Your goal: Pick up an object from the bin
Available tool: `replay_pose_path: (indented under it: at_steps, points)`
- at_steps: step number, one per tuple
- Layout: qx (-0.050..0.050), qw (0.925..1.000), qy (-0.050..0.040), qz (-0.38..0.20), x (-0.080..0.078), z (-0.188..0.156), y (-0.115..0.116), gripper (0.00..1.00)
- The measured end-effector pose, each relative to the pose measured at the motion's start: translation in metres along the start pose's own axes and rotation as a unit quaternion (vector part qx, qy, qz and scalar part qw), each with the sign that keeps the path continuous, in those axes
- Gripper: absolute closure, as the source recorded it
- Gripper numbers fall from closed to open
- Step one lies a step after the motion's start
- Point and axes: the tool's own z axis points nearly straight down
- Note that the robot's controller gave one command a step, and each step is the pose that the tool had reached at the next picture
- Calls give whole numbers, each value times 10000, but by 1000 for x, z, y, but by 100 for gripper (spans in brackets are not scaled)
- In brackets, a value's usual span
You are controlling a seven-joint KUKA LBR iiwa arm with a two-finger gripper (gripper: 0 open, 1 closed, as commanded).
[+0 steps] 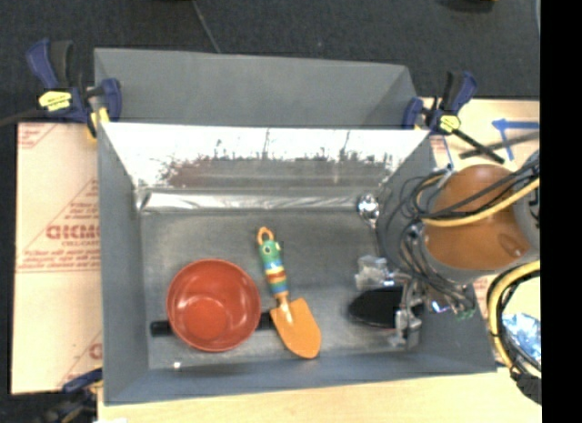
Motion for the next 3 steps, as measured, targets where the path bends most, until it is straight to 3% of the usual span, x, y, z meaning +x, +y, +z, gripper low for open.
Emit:
replay_pose_path:
  at_steps: [1, 2, 3]
  points:
    - [-12, 9991, -3, -432, 10, -6, 1, 100]
    - [-18, 9974, -11, -716, 8, -9, 18, 100]
    - [-17, 9973, -11, -728, 8, -9, 18, 100]
